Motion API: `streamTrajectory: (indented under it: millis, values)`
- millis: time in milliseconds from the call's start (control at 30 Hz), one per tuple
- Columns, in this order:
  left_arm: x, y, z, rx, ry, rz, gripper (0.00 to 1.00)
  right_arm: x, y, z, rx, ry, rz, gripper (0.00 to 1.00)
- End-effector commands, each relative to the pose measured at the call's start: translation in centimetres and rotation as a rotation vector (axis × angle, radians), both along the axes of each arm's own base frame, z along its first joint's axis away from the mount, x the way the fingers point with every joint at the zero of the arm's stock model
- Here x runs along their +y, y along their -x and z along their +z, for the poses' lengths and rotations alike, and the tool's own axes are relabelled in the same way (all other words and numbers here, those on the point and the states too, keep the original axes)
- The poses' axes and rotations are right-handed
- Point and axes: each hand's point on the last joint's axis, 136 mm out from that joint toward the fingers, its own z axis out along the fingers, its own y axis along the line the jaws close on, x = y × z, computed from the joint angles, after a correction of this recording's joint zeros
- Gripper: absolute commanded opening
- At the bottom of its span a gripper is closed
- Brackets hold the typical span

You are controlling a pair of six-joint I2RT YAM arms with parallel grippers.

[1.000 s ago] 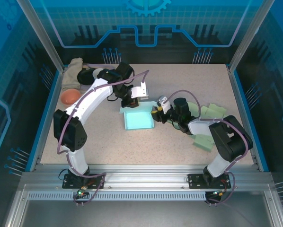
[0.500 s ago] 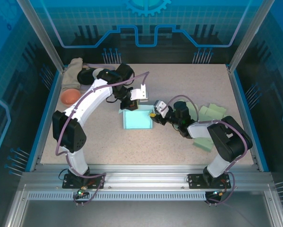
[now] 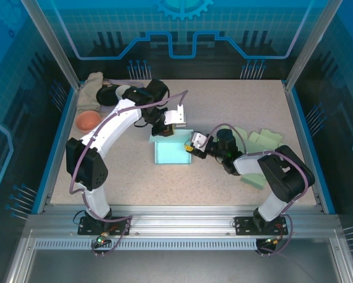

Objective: Fold the paper box

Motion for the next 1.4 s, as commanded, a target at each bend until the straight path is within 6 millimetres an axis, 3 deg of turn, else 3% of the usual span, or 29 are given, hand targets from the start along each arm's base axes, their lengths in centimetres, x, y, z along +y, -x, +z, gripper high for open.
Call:
streamTrajectory:
  millis: [0, 300, 367, 433, 567, 633, 767, 833, 1000, 1067, 1100, 1233, 1367]
  values:
    - [-1.4, 0.4, 0.7, -0.012, 0.05, -0.026, 0.0, 1.4, 1.2, 2.6, -0.082, -0.034, 0.103, 0.43]
    - [-1.4, -1.6, 0.8, -0.103, 0.048, 0.046, 0.0, 1.7, 1.7, 1.7, -0.034, -0.01, 0.141, 0.09]
    - [-1.4, -2.8, 1.6, -0.144, 0.073, 0.108, 0.0, 1.6, 1.6, 1.4, -0.027, -0.004, 0.138, 0.08]
    - [-1.5, -3.4, 2.8, -0.171, 0.123, 0.166, 0.1, 1.5, 1.3, 1.0, -0.016, -0.003, 0.128, 0.07]
    - [-0.9, -5.1, 5.6, -0.248, 0.259, 0.377, 0.28, 1.3, 0.9, 0.5, 0.016, -0.005, 0.119, 0.04]
    - [-0.4, -5.5, 7.3, -0.269, 0.347, 0.494, 0.32, 1.3, 0.4, 0.0, 0.036, 0.005, 0.098, 0.04]
    - [2.5, -6.6, 10.0, -0.274, 0.475, 0.844, 0.4, 1.0, -0.1, -0.6, 0.053, 0.015, 0.07, 0.01]
    - [4.4, -6.8, 10.4, -0.252, 0.499, 1.019, 0.45, 0.9, 0.0, -0.9, 0.067, 0.016, 0.073, 0.0]
    - [9.3, -6.7, 9.7, -0.172, 0.466, 1.4, 0.47, 0.9, -0.2, -1.2, 0.086, 0.026, 0.065, 0.0]
    - [11.4, -7.1, 9.0, -0.189, 0.461, 1.539, 0.63, 1.0, -0.2, -1.3, 0.089, 0.026, 0.07, 0.0]
    - [12.0, -7.3, 8.4, -0.174, 0.46, 1.579, 0.66, 1.0, -0.2, -1.3, 0.089, 0.027, 0.071, 0.0]
    - [12.3, -8.4, 4.8, 0.03, 0.485, 1.685, 0.69, 1.0, 0.1, -1.5, 0.093, 0.029, 0.085, 0.0]
    - [10.6, -8.9, 2.5, 0.211, 0.484, 1.727, 0.7, 1.3, 0.1, -1.5, 0.098, 0.035, 0.095, 0.0]
